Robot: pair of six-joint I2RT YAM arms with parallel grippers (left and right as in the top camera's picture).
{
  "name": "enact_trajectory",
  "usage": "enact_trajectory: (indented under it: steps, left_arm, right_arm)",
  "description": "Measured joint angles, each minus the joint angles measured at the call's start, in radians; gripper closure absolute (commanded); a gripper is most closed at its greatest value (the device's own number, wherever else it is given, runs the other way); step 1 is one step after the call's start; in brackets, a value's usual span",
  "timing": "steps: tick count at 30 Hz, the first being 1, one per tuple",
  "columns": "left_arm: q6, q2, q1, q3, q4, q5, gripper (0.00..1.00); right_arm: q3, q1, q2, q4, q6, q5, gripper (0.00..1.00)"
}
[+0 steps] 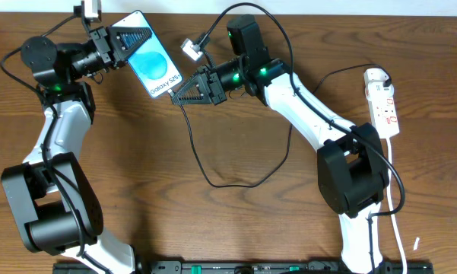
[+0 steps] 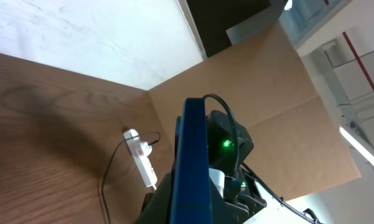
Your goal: Plug charger to phone and switch on socket
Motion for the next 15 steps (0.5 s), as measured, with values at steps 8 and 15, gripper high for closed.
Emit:
enact_trajectory:
  steps: [8, 15]
  left_arm:
    - [0.021, 0.0, 0.0, 0.0, 0.0, 0.001, 0.92]
    - [0.026, 0.0, 0.0, 0.0, 0.0, 0.001, 0.93]
  right_arm:
    - [0.0, 0.004, 0.0, -0.018, 0.0, 0.036, 0.99]
    - [0.0, 0.005, 0.0, -0.018, 0.004, 0.049, 0.99]
